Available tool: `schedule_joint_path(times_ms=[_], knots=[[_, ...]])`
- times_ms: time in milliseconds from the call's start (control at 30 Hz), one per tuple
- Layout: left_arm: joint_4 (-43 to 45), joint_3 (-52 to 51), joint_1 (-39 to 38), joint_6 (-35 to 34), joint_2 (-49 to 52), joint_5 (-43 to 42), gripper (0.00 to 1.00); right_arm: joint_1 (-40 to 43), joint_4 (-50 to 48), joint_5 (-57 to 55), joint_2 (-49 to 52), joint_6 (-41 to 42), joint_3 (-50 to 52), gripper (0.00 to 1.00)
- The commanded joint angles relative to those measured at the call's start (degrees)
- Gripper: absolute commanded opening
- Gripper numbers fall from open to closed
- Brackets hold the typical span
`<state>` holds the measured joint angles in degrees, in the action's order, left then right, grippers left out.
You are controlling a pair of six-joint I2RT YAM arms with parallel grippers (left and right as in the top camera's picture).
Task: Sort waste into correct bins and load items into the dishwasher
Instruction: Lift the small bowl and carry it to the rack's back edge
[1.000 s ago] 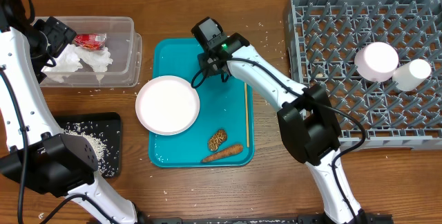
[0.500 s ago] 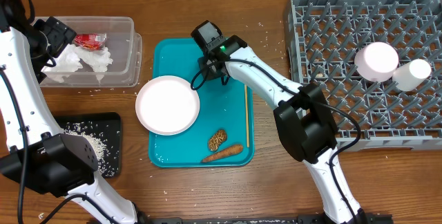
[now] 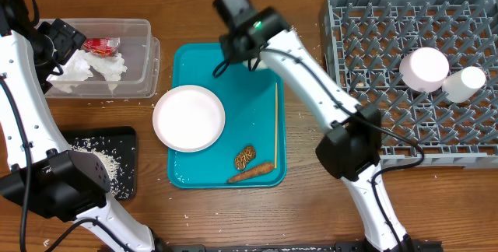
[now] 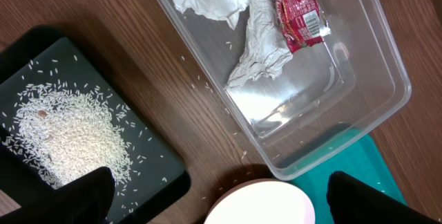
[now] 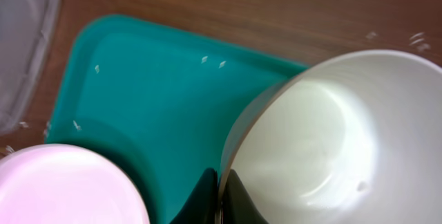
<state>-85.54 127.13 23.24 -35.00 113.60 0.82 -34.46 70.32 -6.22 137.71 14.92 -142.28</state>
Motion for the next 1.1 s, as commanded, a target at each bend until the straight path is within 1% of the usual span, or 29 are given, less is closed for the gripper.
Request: schedule_joint_path(times_ms=[0, 100, 167, 233, 300, 400, 467, 567, 633, 767, 900, 1067], knots=[[0.07, 0.74, -0.02, -0.76, -0.24, -0.24, 1.00, 5.05, 3.65, -0.48, -0.98, 2.69, -9.31, 0.04], [0.07, 0.74, -0.02, -0.76, -0.24, -0.24, 1.00, 10.80, 7.61, 2.73, -0.98, 3.08, -16.44, 0.04], [0.07, 0.74, -0.02, -0.76, -0.24, -0.26, 1.00, 16.09, 8.83, 8.09, -0.98, 3.06, -19.80, 0.04], [0.07, 0.74, -0.02, -0.76, -0.24, -0.24, 1.00, 22.14, 8.46, 15.87, -0.98, 3.04, -21.33, 0.04], [0.07, 0.74, -0.02, -0.76, -0.24, -0.24, 1.00, 28.57, 6.62, 26.34, -0.96, 2.54, -21.24, 0.04], [0.09, 0.74, -0.02, -0.76, -0.24, -0.24, 1.00, 38.16, 1.44, 43.98, -0.96, 1.31, -18.47, 0.04], [0.09, 0.74, -0.02, -0.76, -0.24, -0.24, 1.00, 43.12, -2.78, 52.17, -0.96, 1.31, -15.80, 0.04], [0.09, 0.74, -0.02, -0.76, -0.24, -0.24, 1.00, 48.98, -8.68, 60.37, -0.96, 1.36, -10.71, 0.04], [0.07, 0.74, -0.02, -0.76, -0.24, -0.24, 1.00, 51.78, -12.04, 64.04, -0.96, 1.38, -6.47, 0.04], [0.07, 0.74, -0.02, -0.76, -0.24, -0.24, 1.00, 54.71, -19.15, 69.40, -0.96, 2.12, 2.27, 0.04], [0.07, 0.74, -0.02, -0.76, -0.24, -0.26, 1.00, 55.69, -27.63, 73.05, -0.96, 7.72, 10.08, 0.04], [0.07, 0.74, -0.02, -0.76, -0.24, -0.24, 1.00, 55.78, -35.23, 72.24, -0.96, 13.75, 17.20, 0.04]])
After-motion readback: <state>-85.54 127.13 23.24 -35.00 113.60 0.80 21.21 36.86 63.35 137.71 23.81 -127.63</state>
